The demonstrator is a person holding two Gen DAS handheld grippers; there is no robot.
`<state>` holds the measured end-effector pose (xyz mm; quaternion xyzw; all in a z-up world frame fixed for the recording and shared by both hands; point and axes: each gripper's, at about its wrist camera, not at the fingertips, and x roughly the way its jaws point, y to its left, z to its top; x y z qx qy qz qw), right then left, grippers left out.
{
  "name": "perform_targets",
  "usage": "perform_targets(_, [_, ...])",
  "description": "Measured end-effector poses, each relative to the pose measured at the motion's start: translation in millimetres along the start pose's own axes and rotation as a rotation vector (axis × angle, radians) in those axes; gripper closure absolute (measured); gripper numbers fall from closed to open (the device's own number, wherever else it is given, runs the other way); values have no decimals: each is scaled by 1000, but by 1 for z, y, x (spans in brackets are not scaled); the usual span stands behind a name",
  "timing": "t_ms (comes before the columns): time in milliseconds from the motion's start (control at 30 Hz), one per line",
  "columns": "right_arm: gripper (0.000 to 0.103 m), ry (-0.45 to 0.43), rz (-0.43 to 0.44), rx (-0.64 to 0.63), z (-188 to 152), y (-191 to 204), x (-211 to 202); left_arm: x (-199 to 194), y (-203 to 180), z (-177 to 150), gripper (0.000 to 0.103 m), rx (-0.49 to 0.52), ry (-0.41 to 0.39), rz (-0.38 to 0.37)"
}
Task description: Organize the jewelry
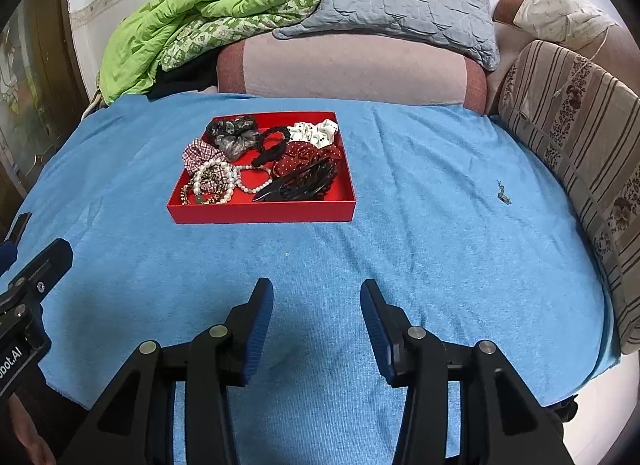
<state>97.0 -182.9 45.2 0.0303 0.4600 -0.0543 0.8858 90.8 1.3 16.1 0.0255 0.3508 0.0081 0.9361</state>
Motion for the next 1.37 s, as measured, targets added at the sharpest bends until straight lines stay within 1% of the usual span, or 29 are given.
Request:
perform_targets(133, [53,6,-2,-1,0,-1,3,1,-4,-1,14,19,7,-22])
perform_targets(333, [53,9,-6,1,0,-2,7,3,-10,-3,14,41,14,-33])
perform_targets(600, [52,18,-10,-9,-2,0,11,11,-9,-5,14,33,53,-57])
perform_targets(1367, [50,75,1,-7,-6,0,33,28,-9,-9,14,36,90,-47])
